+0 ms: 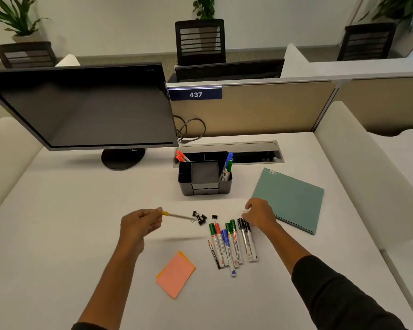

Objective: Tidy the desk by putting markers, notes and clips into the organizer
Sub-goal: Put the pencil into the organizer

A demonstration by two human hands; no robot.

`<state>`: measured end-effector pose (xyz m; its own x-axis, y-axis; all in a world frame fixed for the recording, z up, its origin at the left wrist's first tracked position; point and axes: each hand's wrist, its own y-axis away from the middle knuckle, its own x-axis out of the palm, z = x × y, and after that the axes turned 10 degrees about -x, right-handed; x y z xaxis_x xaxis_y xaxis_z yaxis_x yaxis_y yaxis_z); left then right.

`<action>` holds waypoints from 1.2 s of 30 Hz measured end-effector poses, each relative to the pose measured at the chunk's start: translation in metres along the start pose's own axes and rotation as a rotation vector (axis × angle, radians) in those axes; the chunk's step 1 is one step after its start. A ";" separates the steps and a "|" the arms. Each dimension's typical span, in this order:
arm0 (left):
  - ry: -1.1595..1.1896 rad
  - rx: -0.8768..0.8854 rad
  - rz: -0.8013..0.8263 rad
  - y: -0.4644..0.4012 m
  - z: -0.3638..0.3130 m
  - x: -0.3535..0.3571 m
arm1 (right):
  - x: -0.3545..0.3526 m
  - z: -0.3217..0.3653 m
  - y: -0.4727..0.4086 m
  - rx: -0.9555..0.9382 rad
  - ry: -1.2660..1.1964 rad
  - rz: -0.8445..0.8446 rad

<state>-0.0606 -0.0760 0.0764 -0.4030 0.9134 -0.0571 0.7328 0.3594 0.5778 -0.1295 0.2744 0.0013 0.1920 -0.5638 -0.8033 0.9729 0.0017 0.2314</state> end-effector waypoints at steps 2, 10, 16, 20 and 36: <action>0.102 0.026 -0.018 -0.002 -0.014 0.003 | 0.004 -0.004 0.007 0.023 0.015 0.023; 0.281 0.084 -0.130 -0.020 -0.055 0.034 | 0.012 -0.008 0.023 0.035 0.018 0.029; 0.217 0.089 -0.189 -0.043 -0.069 0.061 | 0.013 -0.011 0.028 0.055 0.017 0.012; 0.154 0.086 -0.195 -0.059 -0.068 0.075 | 0.012 -0.013 0.031 0.079 0.022 0.005; -0.095 0.111 -0.204 -0.095 -0.060 0.108 | 0.013 -0.017 0.026 0.097 0.022 0.026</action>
<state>-0.2065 -0.0226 0.0641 -0.4993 0.8316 -0.2431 0.6992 0.5524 0.4538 -0.0997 0.2813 -0.0126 0.2208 -0.5462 -0.8080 0.9507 -0.0645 0.3034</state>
